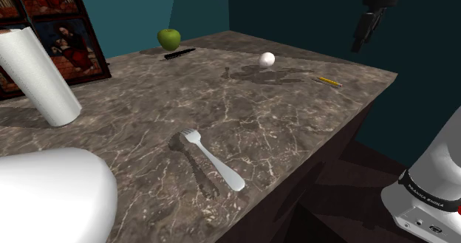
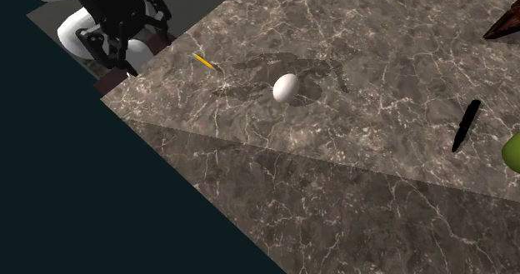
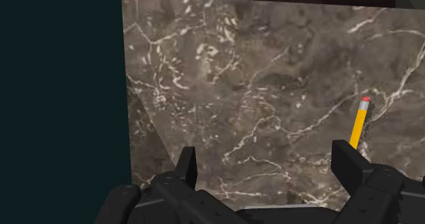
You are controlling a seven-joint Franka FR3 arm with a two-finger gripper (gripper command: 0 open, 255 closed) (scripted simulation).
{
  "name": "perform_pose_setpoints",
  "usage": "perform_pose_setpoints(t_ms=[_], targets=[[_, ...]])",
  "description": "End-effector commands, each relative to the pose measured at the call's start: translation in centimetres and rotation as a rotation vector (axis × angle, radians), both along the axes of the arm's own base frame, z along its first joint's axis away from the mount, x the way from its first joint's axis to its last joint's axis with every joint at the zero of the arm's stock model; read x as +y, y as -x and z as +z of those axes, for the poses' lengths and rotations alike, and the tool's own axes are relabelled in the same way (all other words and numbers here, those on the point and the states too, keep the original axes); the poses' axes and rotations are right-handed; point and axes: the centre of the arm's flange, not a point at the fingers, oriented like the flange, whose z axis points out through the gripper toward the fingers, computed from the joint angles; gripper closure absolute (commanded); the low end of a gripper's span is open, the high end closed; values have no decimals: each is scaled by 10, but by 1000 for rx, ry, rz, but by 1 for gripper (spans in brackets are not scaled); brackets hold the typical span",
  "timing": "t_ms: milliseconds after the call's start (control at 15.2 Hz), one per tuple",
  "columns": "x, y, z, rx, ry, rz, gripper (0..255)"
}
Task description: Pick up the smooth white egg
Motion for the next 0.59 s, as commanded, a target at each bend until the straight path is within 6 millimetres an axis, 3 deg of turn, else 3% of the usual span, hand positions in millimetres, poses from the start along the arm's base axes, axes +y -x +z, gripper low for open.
perform_pose_setpoints(t_ms=[0, 528], targets=[[0, 0, 0, 0, 0, 0, 0], [38, -121, 0, 148, 15, 221, 0]])
